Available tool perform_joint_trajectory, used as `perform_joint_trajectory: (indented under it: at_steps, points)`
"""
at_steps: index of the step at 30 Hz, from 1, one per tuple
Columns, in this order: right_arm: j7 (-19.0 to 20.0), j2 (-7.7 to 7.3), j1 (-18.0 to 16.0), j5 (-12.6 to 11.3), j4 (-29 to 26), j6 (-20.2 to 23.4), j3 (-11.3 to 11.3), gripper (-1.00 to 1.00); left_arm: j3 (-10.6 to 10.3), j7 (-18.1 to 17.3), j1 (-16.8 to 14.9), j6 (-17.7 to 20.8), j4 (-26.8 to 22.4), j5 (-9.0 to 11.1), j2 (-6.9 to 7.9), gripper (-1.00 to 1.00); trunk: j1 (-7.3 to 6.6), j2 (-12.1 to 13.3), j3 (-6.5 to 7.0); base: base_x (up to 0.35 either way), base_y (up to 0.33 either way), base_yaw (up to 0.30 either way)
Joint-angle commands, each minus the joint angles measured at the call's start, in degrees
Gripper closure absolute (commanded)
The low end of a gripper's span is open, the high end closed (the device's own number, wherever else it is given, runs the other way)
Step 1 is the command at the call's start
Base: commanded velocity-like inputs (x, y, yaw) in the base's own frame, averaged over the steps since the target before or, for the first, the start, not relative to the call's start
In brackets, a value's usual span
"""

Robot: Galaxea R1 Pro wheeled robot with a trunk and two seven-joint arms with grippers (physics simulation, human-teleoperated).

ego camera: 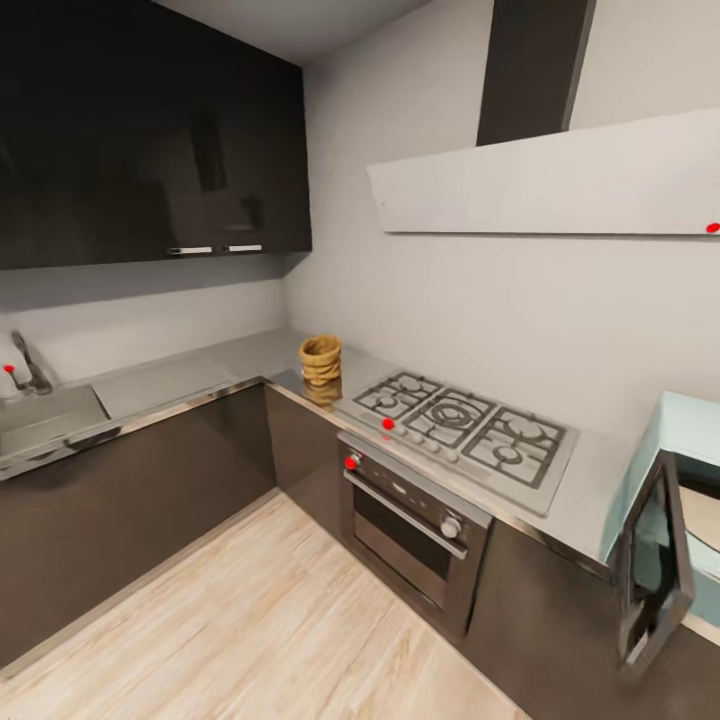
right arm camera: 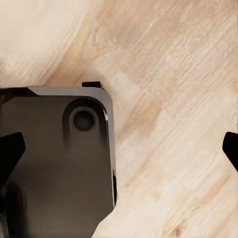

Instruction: In the kitchen, take the popcorn bag from the countertop, put it into the microwave, and heat it until the popcorn is cooked so the cooked popcorn ends up inside the bag.

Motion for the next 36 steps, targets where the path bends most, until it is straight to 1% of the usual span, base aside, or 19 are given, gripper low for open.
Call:
perform_joint_trajectory:
  at_steps: [1,23,27,36]
  points:
    - [-0.1,0.01,-0.1,0.0,0.3,-0.4,-0.1,-1.0,0.3,0.0,0.1,0.1,-0.1,0.0,0.07,-1.0,0.05,0.0,-0.03,0.271,0.19,0.204]
    - [0.0,0.02,0.0,0.0,0.4,0.2,-0.1,-1.0,0.3,0.0,0.1,0.1,-0.1,0.0,0.12,-1.0,0.05,0.0,-0.03,0.271,0.189,0.204]
    - [0.0,0.02,0.0,0.0,0.4,0.1,-0.1,-1.0,0.3,0.0,0.1,0.1,-0.1,0.0,0.12,-1.0,0.05,0.0,-0.03,0.27,0.189,0.085]
    - [0.0,0.02,0.1,0.0,0.4,0.0,-0.1,-1.0,0.3,0.0,0.1,0.1,-0.1,0.0,0.12,-1.0,0.05,0.0,-0.03,0.268,0.191,0.004]
